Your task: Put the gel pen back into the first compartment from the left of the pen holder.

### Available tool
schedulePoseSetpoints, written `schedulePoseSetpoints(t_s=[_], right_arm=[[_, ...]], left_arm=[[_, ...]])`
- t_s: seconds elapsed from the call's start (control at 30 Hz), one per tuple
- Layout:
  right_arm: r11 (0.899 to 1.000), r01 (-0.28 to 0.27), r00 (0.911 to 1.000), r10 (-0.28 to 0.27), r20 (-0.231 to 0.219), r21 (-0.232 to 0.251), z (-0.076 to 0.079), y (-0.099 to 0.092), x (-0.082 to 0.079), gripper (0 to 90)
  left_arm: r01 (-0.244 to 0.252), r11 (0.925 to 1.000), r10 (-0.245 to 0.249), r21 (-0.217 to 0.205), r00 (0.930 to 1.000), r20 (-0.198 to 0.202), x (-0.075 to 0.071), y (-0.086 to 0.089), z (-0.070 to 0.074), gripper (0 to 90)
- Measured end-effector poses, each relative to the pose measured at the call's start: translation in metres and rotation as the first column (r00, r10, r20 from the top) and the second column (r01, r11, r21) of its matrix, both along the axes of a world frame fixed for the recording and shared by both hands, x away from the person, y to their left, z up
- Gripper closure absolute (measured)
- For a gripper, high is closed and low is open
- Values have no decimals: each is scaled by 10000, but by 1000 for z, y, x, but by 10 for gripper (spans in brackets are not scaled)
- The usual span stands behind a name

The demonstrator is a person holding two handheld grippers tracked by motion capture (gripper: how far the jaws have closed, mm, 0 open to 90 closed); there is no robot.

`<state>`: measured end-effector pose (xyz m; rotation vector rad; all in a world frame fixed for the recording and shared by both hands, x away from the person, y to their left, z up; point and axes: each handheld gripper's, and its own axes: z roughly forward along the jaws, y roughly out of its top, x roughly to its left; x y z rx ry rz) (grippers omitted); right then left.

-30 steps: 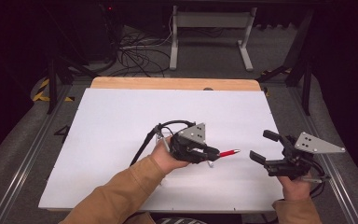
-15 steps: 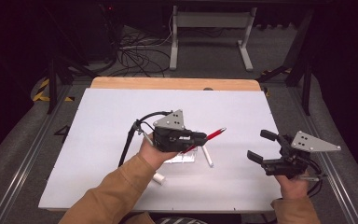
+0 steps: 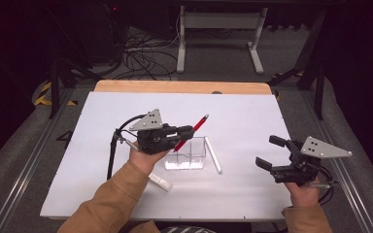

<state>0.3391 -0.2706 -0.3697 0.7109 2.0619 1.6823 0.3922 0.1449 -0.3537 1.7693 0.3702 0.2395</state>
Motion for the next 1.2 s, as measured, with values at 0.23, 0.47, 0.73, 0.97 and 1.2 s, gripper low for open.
schedulePoseSetpoints(t_s=[0.23, 0.47, 0.73, 0.97, 1.2], right_arm=[[10000, -17, 10000, 17, -33, -34, -1, 1, 0, 91], [10000, -52, 10000, 51, -70, -55, -1, 2, 0, 91], [10000, -56, 10000, 56, -64, -83, -2, 3, 1, 91], [9999, -64, 10000, 64, -65, -90, -2, 3, 1, 91], [9999, -106, 9999, 105, -124, -88, -3, 4, 1, 91]], left_arm=[[-617, 9965, 623, -573, 9980, 94, 0, 16, -8, 793], [-998, 9922, 1027, -750, 9940, 364, -2, 22, -15, 792], [-1236, 9883, 1300, -899, 9890, 699, -1, 22, -21, 792], [-1451, 9863, 1491, -789, 9877, 475, 2, 26, -26, 792], [-1557, 9836, 1593, -905, 9866, 345, 4, 30, -32, 792]])
